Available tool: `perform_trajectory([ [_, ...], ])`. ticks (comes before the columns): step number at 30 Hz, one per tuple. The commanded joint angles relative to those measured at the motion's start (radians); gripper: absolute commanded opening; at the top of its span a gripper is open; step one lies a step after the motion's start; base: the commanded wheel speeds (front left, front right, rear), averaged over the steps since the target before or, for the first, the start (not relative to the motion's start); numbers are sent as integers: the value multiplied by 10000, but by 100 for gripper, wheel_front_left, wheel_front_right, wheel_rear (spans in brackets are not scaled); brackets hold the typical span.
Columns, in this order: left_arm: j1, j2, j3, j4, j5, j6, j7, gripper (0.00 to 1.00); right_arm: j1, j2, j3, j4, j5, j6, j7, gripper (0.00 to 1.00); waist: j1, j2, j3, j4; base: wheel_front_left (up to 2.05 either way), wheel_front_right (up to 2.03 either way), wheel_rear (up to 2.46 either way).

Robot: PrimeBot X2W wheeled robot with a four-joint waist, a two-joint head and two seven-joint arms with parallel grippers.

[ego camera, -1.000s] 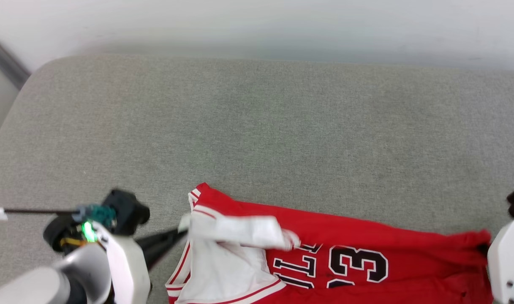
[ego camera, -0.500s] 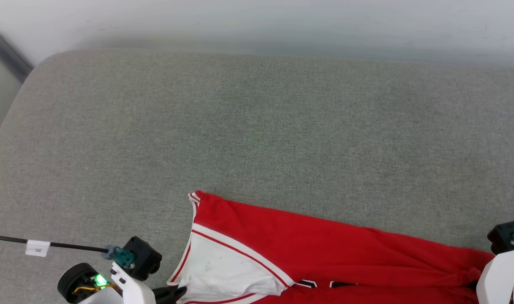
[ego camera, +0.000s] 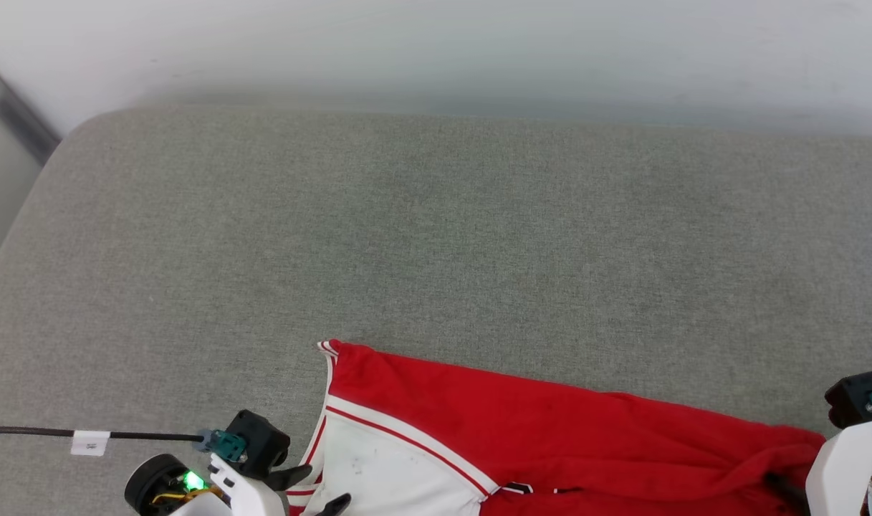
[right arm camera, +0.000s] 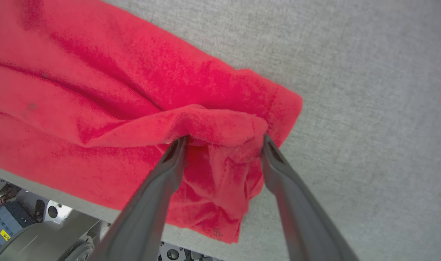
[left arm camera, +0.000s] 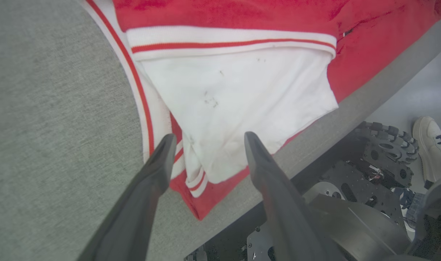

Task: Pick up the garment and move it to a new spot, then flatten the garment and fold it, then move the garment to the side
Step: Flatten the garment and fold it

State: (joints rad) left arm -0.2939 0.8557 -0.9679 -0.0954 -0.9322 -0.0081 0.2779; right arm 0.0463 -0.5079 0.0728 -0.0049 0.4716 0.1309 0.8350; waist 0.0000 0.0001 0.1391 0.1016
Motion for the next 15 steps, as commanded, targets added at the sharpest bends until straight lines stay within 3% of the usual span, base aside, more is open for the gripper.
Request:
perform_trajectory([
  [1,110,-46,62,-15,53,16,-141,100,-108,-55,-83,-122,130,-4,-25,100,0,-1,-134,-19,0,0,0],
  [5,57,-232,594,-178,125,348,-1173,100,-116,193,-645,-767,416,-4,63,100,0,-1,-348,-18,0,0,0],
  [11,154,-687,1566,11,540,1279,-3275,100,61,741,-1809,-1726,305,-4,475,100,0,-1,-477,42,0,0,0],
  [12,270,-987,2042,158,701,1720,-4437,100,278,1282,-2410,-1998,168,-4,803,100,0,-1,-512,89,0,0,0],
  [15,419,-1328,2598,253,981,2157,-5207,100,511,1941,-2968,-2131,-47,-4,1023,100,0,-1,-519,150,0,0,0],
])
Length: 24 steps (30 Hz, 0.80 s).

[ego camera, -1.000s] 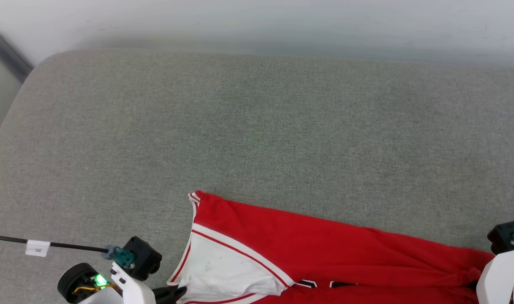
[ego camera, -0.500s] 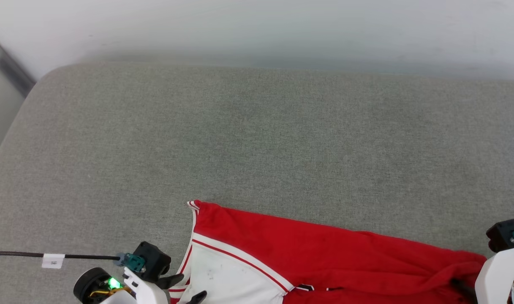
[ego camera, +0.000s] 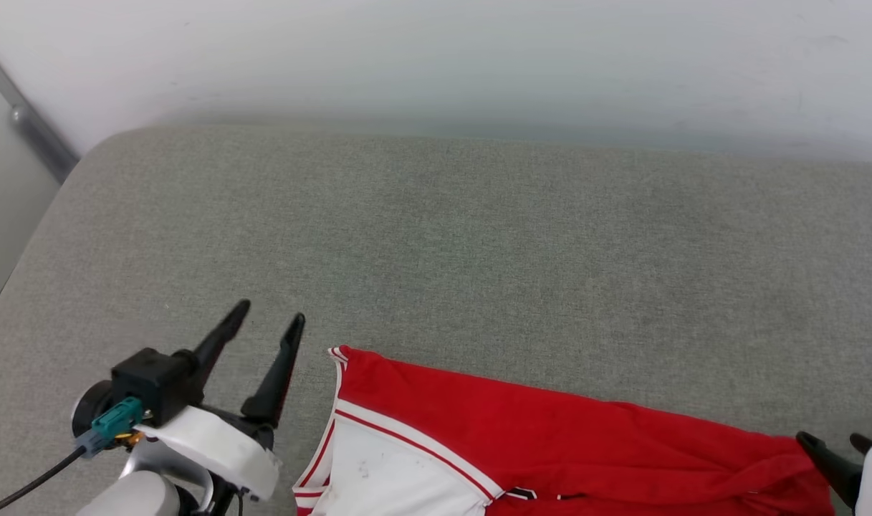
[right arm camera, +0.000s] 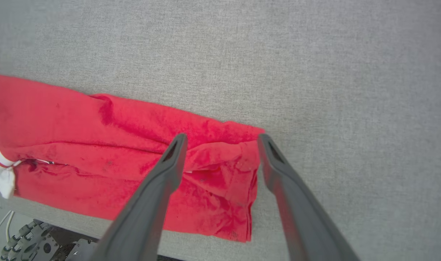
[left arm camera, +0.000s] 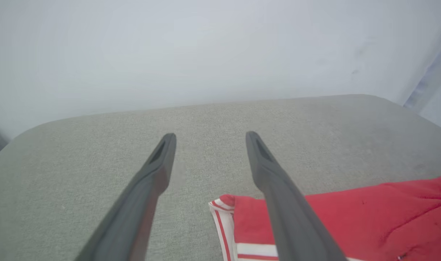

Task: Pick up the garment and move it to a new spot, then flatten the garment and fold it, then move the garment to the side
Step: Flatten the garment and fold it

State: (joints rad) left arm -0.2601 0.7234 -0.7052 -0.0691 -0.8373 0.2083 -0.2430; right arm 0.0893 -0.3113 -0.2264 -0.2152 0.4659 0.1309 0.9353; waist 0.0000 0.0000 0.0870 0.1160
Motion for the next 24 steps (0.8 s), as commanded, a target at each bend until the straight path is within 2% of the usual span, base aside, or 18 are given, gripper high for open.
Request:
perform_trajectory([
  [1,135,-135,194,-8,178,149,-111,100,171,248,-175,-17,18,-4,47,100,0,0,22,32,0,0,0],
  [5,519,-1129,1844,-541,960,555,-228,100,411,1152,-1047,234,-150,-4,-155,100,0,0,86,164,0,0,0],
  [7,947,-1629,2659,-840,1723,492,-213,100,482,1565,-1397,495,-266,-3,-359,100,0,0,130,210,0,0,0],
  [12,1732,-2697,3977,-1179,3300,-191,-218,100,204,2196,-2227,1407,12,-4,-931,100,0,0,272,294,0,0,0],
  [16,2050,-3198,4682,-1243,4428,-872,-218,100,83,2367,-2427,2146,64,-4,-1285,100,0,0,414,357,0,0,0],
  [24,2355,-4307,5820,-936,5357,-2036,-219,100,-91,2500,-2087,3326,369,-3,-1707,100,0,0,710,457,0,0,0],
])
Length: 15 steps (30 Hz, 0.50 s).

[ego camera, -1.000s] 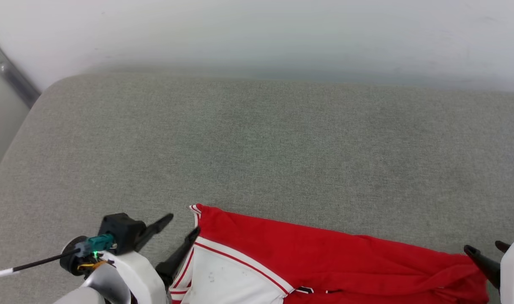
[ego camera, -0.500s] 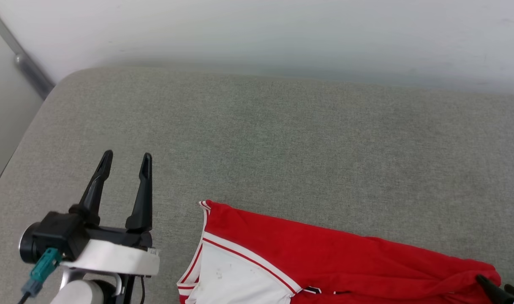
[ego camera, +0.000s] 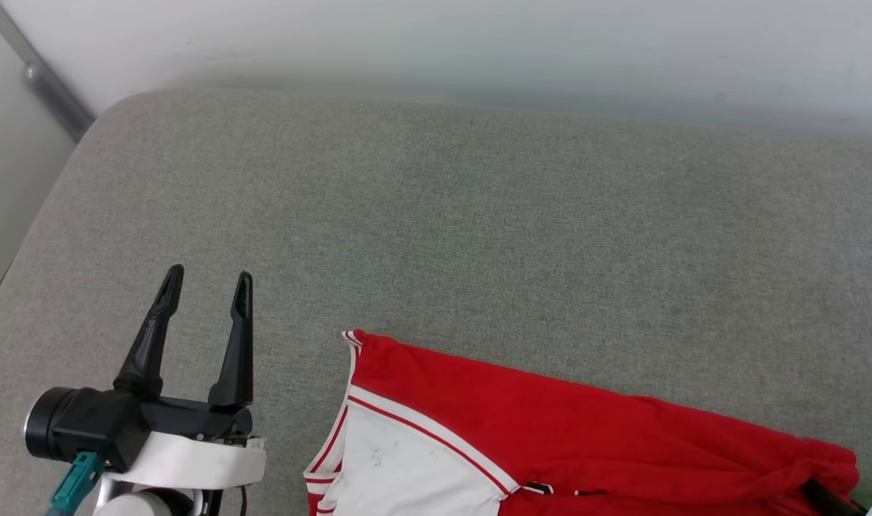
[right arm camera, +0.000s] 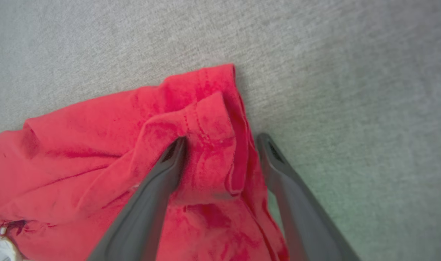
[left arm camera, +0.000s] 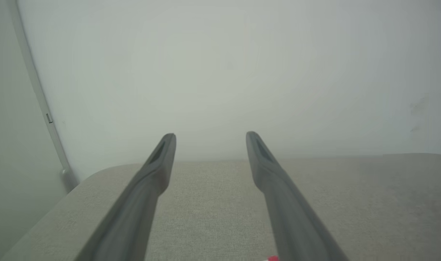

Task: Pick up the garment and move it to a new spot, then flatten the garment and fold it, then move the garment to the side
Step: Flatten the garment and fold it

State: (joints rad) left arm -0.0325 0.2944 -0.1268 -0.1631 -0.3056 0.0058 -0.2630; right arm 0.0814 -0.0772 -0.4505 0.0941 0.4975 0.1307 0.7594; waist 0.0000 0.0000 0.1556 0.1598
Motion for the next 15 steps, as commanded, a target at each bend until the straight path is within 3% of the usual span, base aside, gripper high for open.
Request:
perform_trajectory([
  [1,69,-137,134,49,134,-158,-20,100,-17,177,260,362,80,-1,71,100,0,0,56,40,0,0,0],
  [8,-60,-756,699,341,685,-877,-20,100,173,454,1468,1016,479,50,154,99,0,0,146,124,0,0,0],
  [9,-75,-810,764,376,749,-956,-20,100,173,441,1613,1004,493,61,-20,41,0,0,146,123,0,0,0],
  [10,-87,-867,826,416,797,-1004,-20,100,142,433,1693,1026,551,61,-186,0,0,0,122,123,0,0,0],
  [15,20,-1063,1070,481,985,-1192,-21,100,147,-69,1839,987,575,35,-731,0,0,0,-112,43,0,0,0],
])
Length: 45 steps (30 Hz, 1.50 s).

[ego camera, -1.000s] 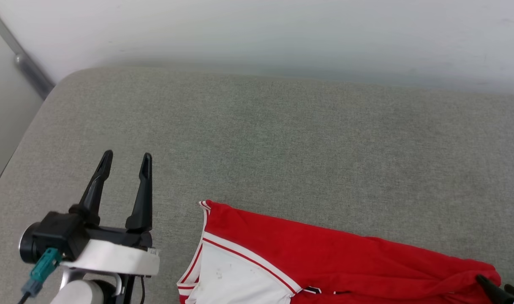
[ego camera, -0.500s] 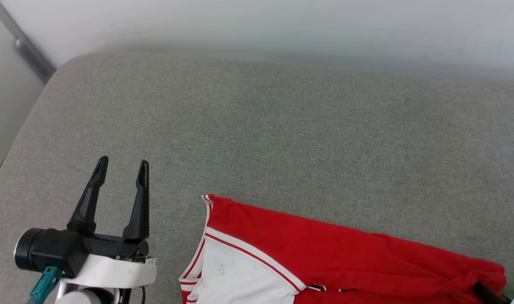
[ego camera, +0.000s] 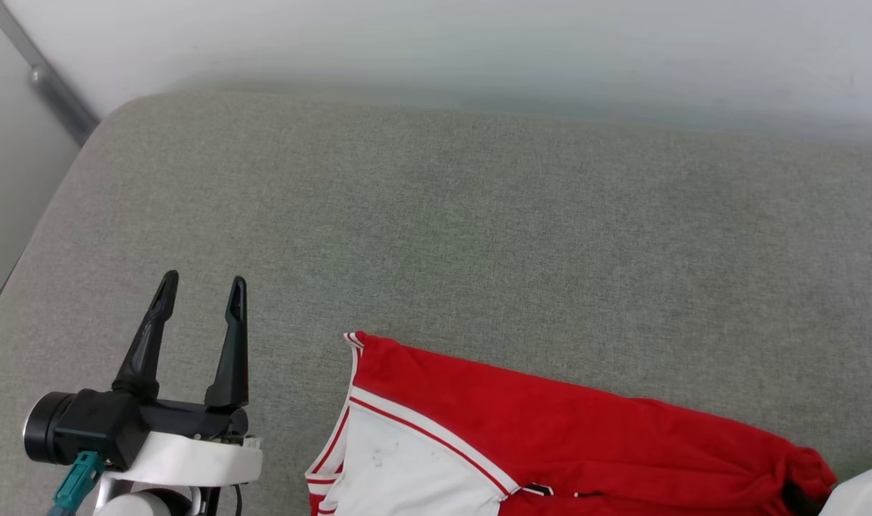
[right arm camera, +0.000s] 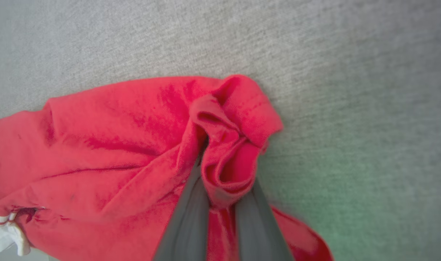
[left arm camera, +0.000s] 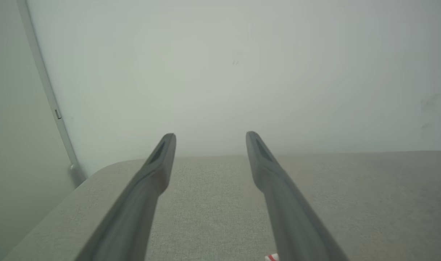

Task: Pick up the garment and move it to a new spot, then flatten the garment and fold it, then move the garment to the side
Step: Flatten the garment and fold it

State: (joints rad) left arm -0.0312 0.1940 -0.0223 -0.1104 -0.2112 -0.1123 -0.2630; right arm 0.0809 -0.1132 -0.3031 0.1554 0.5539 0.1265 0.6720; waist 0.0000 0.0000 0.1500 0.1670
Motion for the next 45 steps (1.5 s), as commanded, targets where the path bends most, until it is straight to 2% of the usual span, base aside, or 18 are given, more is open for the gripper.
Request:
perform_trajectory([
  [1,14,-99,70,-73,52,-36,-21,100,147,101,391,273,-67,54,-43,0,0,0,-104,-45,0,0,0],
  [6,127,-239,110,-72,156,-130,-21,100,122,-675,-118,191,-339,32,-781,0,0,0,-288,-138,0,0,0],
  [12,213,-294,129,-19,180,-158,-21,100,-21,-1255,-730,282,-500,34,-1035,0,0,0,-326,-220,0,0,0],
  [13,234,-291,115,13,177,-169,-21,100,-120,-1522,-1064,416,-706,34,-1136,0,0,0,-323,-247,0,0,0],
  [19,233,-295,70,101,141,-175,-21,100,-316,-1862,-1400,652,-1141,37,-1181,0,0,0,-394,-310,0,0,0],
  [26,313,-283,-22,144,69,-180,-21,100,-133,-1619,-821,-68,-1019,40,-846,0,0,0,-655,-413,0,0,0],
  [33,439,-273,-107,186,49,-181,-21,100,308,-1295,543,-1501,-659,40,-161,0,0,0,-923,-477,0,0,0],
  [39,452,-340,-181,184,44,-182,-21,100,402,-689,1635,-2446,-499,40,612,0,0,0,-1038,-409,0,0,0],
  [45,415,-397,-202,165,6,-182,-21,100,43,121,2657,-2855,-431,40,1106,0,0,0,-1020,-209,0,0,0],
])
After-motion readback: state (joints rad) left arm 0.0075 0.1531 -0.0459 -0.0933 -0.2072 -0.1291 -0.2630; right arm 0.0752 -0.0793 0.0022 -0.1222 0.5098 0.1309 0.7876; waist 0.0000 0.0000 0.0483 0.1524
